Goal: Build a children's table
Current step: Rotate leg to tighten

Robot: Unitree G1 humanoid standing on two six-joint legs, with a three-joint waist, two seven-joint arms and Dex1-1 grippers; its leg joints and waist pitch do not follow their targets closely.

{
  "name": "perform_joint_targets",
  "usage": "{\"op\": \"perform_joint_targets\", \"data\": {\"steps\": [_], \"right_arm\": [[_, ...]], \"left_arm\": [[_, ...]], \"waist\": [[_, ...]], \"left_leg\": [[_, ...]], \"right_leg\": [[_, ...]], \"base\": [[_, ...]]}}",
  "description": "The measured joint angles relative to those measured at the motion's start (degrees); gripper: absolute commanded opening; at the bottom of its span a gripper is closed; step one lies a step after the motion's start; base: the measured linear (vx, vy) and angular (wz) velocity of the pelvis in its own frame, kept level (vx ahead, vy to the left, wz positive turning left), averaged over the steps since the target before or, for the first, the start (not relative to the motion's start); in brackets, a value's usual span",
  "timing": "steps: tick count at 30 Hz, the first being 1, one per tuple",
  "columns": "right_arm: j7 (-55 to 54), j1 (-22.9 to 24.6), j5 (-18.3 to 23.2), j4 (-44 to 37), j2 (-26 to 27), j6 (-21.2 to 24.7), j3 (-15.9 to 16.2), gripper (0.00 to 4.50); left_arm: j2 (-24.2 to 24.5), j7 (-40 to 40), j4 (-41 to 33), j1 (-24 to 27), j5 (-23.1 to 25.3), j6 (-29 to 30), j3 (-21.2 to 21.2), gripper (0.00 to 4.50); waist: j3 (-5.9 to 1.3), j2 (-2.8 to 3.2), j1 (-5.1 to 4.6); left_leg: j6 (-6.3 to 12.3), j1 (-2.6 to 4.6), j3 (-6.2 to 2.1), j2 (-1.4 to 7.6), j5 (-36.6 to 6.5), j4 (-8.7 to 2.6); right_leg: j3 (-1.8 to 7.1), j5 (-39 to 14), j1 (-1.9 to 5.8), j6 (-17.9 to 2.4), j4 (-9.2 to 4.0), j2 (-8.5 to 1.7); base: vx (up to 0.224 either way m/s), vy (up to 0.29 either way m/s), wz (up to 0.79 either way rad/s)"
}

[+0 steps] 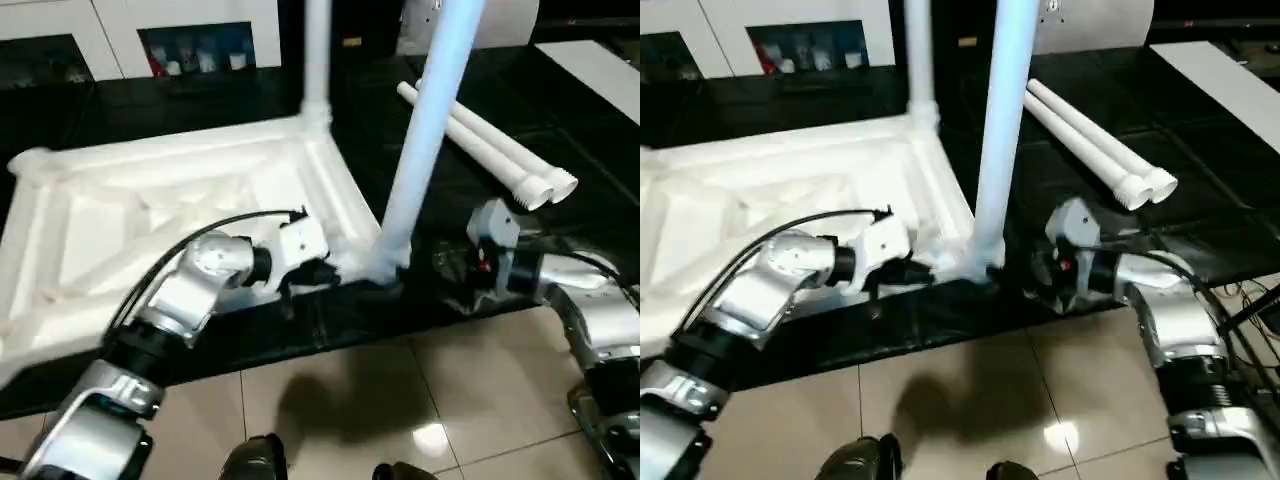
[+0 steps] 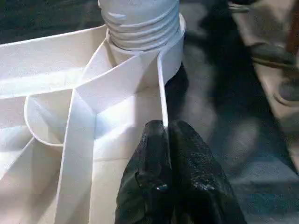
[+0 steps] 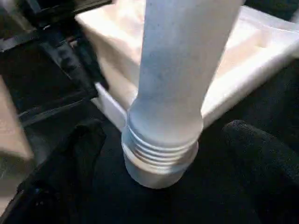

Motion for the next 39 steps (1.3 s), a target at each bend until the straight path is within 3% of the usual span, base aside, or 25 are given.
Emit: {"op": "perform_joint_targets", "data": {"steps": [7, 20, 29, 36, 39], "right_arm": [[4.63, -0.24, -0.01, 0.10, 0.33, -1.10, 2.22, 3.99], [6.76, -0.87, 0.08, 1.29, 1.15, -0.62, 3.46, 2.83], [7.20, -0.39, 2.30, 1.24, 1.76, 2.56, 2.85, 2.67], [1.03, 1.69, 3.47, -2.03, 5.55, 9.84, 1.17, 2.57], [-12.08, 0.05, 2.97, 1.02, 13.07, 12.88, -2.40, 2.56]], "left_arm": [[1.96, -6.79, 1.47, -1.43, -0.19, -4.97, -2.11, 0.00], [2.61, -9.00, 3.16, -2.52, -0.45, -7.69, -2.60, 0.00], [2.75, -9.42, 3.19, -2.31, -0.99, -7.32, -2.35, 0.00], [1.87, -6.38, -0.43, 0.42, -2.00, 0.40, 0.19, 0.00], [-1.54, 2.26, -2.30, 2.36, -0.69, 8.32, 3.66, 0.00]], "waist": [[0.00, 0.00, 0.21], [-0.01, -0.02, 0.29], [-0.01, -0.02, 0.35], [-0.10, 0.01, -0.38], [-0.11, -0.02, -1.61]], "left_leg": [[0.01, 0.03, 0.05, 0.00, 0.02, 0.01], [0.02, 0.04, 0.08, 0.00, 0.03, 0.00], [0.02, 0.06, 0.09, 0.01, 0.03, 0.00], [0.01, 0.27, 0.11, 0.03, 0.07, -0.01], [-0.14, 0.75, 0.25, 0.07, 0.14, -0.03]], "right_leg": [[0.05, 0.05, 0.00, -0.09, 0.00, -0.01], [0.05, 0.06, -0.02, -0.10, 0.04, -0.02], [0.05, 0.06, -0.02, -0.10, 0.05, -0.02], [0.10, 0.07, 0.07, -0.12, 0.16, -0.01], [0.23, 0.14, 0.24, -0.25, 0.19, -0.06]], "base": [[0.000, 0.000, 0.00], [0.000, 0.000, 0.00], [0.000, 0.000, 0.00], [0.000, 0.000, 0.00], [0.000, 0.000, 0.00]]}}
